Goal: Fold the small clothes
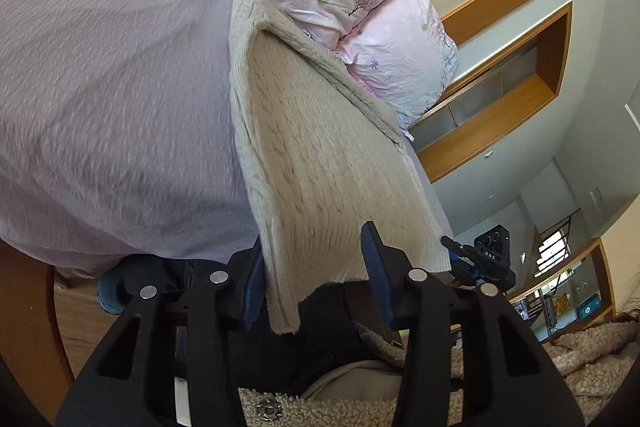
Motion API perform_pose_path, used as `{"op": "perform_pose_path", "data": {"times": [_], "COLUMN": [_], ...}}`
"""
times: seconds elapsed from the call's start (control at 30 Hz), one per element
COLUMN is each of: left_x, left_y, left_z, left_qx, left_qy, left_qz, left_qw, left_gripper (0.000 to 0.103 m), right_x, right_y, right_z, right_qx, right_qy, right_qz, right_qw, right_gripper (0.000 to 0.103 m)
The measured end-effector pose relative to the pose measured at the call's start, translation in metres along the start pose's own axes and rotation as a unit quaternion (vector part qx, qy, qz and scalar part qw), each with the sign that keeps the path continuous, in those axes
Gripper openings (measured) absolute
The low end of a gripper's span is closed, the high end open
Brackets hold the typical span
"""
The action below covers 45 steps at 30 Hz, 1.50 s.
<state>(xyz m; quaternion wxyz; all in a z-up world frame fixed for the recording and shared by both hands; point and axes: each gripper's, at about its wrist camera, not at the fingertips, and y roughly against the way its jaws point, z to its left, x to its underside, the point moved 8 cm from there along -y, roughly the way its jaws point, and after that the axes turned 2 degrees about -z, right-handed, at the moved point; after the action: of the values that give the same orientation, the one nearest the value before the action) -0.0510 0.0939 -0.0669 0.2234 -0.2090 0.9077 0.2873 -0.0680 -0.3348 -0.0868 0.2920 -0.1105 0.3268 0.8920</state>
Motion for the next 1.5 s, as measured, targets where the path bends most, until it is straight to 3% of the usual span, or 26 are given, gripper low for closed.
{"op": "perform_pose_path", "data": {"times": [0.03, 0.07, 0.1, 0.13, 0.17, 0.23, 0.33, 0.47, 0.6, 0.77, 0.8, 0.87, 0.93, 0.97, 1.0, 1.07, 1.17, 1.23, 1.37, 1.5], "left_x": [0.002, 0.001, -0.001, -0.007, -0.015, -0.045, -0.118, -0.22, -0.286, -0.3, -0.299, -0.298, -0.302, -0.306, -0.308, -0.306, -0.292, -0.279, -0.264, -0.25], "left_y": [-0.002, -0.006, -0.008, -0.01, -0.011, -0.012, -0.017, -0.055, -0.121, -0.174, -0.177, -0.174, -0.158, -0.145, -0.131, -0.119, -0.121, -0.127, -0.136, -0.145], "left_z": [-0.002, -0.004, -0.007, -0.009, -0.012, -0.016, -0.019, 0.003, 0.035, 0.066, 0.068, 0.066, 0.06, 0.056, 0.055, 0.057, 0.075, 0.087, 0.089, 0.087], "left_qx": [0.0, -0.007, -0.014, -0.016, -0.017, -0.009, -0.007, -0.036, -0.11, -0.165, -0.166, -0.151, -0.127, -0.133, -0.146, -0.165, -0.185, -0.188, -0.136, -0.097], "left_qy": [-0.002, -0.007, -0.013, -0.014, -0.013, -0.009, 0.007, 0.056, 0.069, 0.077, 0.074, 0.081, 0.083, 0.077, 0.064, 0.048, 0.058, 0.069, 0.085, 0.135], "left_qz": [0.005, 0.01, 0.014, 0.015, 0.012, -0.004, -0.058, -0.113, -0.1, -0.055, -0.049, -0.043, -0.052, -0.075, -0.093, -0.087, -0.037, -0.009, 0.007, 0.002], "left_qw": [1.0, 0.9999, 0.9997, 0.9997, 0.9997, 0.9999, 0.9983, 0.9913, 0.9866, 0.9817, 0.9822, 0.9842, 0.987, 0.9853, 0.9827, 0.9812, 0.9804, 0.9797, 0.987, 0.9861], "left_gripper": [0.039, 0.034, 0.019, 0.011, 0.009, 0.008, 0.008, 0.008, 0.008, 0.008, 0.009, 0.028, 0.084, 0.09, 0.094, 0.094, 0.084, 0.07, 0.047, 0.027], "right_x": [0.003, 0.001, -0.004, -0.015, -0.031, -0.068, -0.137, -0.228, -0.29, -0.3, -0.299, -0.297, -0.297, -0.299, -0.3, -0.303, -0.303, -0.302, -0.3, -0.3], "right_y": [-0.003, -0.004, -0.004, -0.003, -0.001, 0.003, -0.006, -0.06, -0.125, -0.16, -0.161, -0.16, -0.149, -0.138, -0.126, -0.115, -0.113, -0.115, -0.11, -0.112], "right_z": [0.002, 0.006, 0.013, 0.024, 0.036, 0.058, 0.09, 0.097, 0.062, 0.016, 0.014, 0.017, 0.025, 0.03, 0.037, 0.046, 0.045, 0.042, 0.043, 0.047], "right_qx": [0.007, 0.01, 0.001, -0.015, -0.031, -0.043, -0.058, -0.037, 0.036, 0.084, 0.091, 0.083, 0.099, 0.122, 0.136, 0.138, 0.107, 0.092, 0.081, 0.07], "right_qy": [0.012, 0.023, 0.03, 0.035, 0.043, 0.068, 0.095, 0.069, 0.001, -0.071, -0.07, -0.055, -0.039, -0.026, -0.001, 0.03, 0.018, 0.005, 0.001, -0.001], "right_qz": [0.01, 0.01, 0.005, -0.007, -0.023, -0.06, -0.117, -0.161, -0.168, -0.156, -0.159, -0.171, -0.197, -0.22, -0.249, -0.266, -0.259, -0.248, -0.244, -0.241], "right_qw": [1.0, 1.0, 1.0, 0.999, 0.998, 0.995, 0.987, 0.984, 0.985, 0.982, 0.981, 0.98, 0.975, 0.967, 0.959, 0.953, 0.96, 0.965, 0.966, 0.968], "right_gripper": [0.007, 0.007, 0.007, 0.007, 0.007, 0.007, 0.007, 0.007, 0.007, 0.009, 0.015, 0.035, 0.083, 0.095, 0.101, 0.101, 0.101, 0.101, 0.101, 0.101]}}
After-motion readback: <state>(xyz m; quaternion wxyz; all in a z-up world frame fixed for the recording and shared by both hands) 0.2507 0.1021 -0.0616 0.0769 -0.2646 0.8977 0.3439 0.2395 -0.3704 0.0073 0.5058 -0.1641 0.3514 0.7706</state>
